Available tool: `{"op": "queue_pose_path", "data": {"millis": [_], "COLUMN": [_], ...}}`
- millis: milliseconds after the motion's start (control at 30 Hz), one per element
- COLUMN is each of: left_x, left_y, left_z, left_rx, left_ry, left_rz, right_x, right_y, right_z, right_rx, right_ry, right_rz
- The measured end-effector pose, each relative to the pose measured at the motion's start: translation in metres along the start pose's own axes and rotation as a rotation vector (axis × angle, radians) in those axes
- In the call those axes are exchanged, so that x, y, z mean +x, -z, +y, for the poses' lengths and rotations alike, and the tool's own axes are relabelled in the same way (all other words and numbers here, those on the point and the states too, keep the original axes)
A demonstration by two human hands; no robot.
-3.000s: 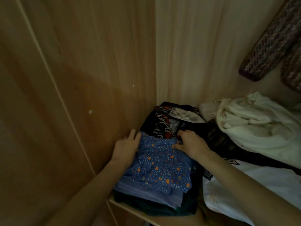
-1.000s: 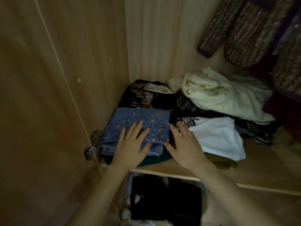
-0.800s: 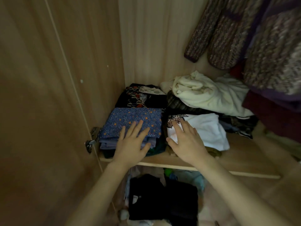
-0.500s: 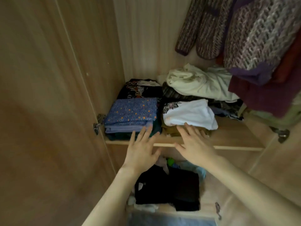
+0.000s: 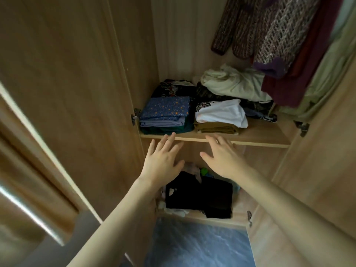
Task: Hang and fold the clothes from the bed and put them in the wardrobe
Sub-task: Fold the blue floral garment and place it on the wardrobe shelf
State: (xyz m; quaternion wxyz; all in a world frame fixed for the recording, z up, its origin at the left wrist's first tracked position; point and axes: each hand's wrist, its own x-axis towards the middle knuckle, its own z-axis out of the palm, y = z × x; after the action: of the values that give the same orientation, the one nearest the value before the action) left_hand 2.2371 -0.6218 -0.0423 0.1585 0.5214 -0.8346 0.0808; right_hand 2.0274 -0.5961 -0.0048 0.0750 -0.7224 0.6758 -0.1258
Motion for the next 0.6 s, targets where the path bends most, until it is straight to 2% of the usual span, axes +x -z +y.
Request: {"op": "queue_pose_path", "data": {"millis": [367,600], "left_x": [-0.087,-0.149], "left_y": [0.071,0.083], "left_z": [-0.058,-0.104], "left_rx": [0.027,0.016], "left_ry": [-0.001,0.011], "left_rz": [0.037,-0.05], "right_x": [-0.055,-0.081], "right_y": [0.004,-0.009], "right_z": [-0.1,-0.152], "right_rx": [-0.022,0.045], "right_ry": [-0.006,-0.066], "right_rz": [0.034,0.027]}}
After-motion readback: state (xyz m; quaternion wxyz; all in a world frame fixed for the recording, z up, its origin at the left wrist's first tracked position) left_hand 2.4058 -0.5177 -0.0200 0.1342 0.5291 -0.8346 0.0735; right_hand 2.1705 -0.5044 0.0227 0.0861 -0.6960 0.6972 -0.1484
